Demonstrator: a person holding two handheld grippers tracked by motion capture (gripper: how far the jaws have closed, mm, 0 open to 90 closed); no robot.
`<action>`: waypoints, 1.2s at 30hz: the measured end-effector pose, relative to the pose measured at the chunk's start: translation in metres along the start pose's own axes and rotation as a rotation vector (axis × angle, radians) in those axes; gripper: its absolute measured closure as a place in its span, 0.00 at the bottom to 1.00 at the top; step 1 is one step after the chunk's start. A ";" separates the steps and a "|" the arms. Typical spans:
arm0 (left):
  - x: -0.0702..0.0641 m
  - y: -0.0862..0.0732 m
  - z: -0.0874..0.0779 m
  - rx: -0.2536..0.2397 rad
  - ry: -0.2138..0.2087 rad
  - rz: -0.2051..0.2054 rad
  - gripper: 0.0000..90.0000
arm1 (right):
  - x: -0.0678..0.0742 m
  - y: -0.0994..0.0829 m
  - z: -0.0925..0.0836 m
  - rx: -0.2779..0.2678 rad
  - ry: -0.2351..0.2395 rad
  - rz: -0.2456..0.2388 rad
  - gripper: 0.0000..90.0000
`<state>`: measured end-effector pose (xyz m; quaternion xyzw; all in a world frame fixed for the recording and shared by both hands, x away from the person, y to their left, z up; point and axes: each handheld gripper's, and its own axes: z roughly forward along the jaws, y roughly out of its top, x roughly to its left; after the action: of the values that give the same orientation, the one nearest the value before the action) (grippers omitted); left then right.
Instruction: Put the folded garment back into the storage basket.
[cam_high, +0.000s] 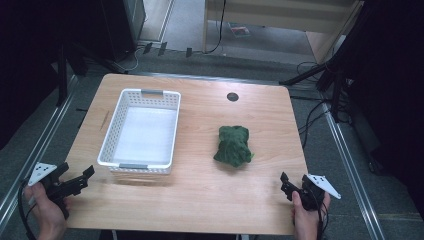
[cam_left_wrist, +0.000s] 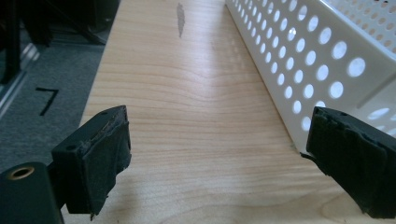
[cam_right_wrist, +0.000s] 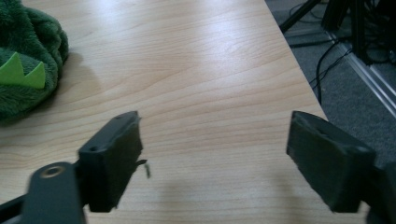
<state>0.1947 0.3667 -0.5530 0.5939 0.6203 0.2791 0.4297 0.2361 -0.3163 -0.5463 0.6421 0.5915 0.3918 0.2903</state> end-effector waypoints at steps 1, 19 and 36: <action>0.000 0.000 -0.001 -0.003 -0.003 0.003 0.08 | 0.001 0.001 0.000 0.005 0.005 0.004 0.15; 0.003 0.000 -0.002 -0.028 -0.045 0.003 0.06 | 0.056 0.035 -0.010 0.000 0.044 -0.048 0.09; -0.002 -0.003 -0.006 -0.043 -0.047 0.060 0.00 | 0.116 0.071 0.006 0.069 0.110 -0.045 0.00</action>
<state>0.1883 0.3653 -0.5523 0.6092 0.5860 0.2909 0.4481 0.2782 -0.2103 -0.4715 0.6157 0.6340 0.3992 0.2440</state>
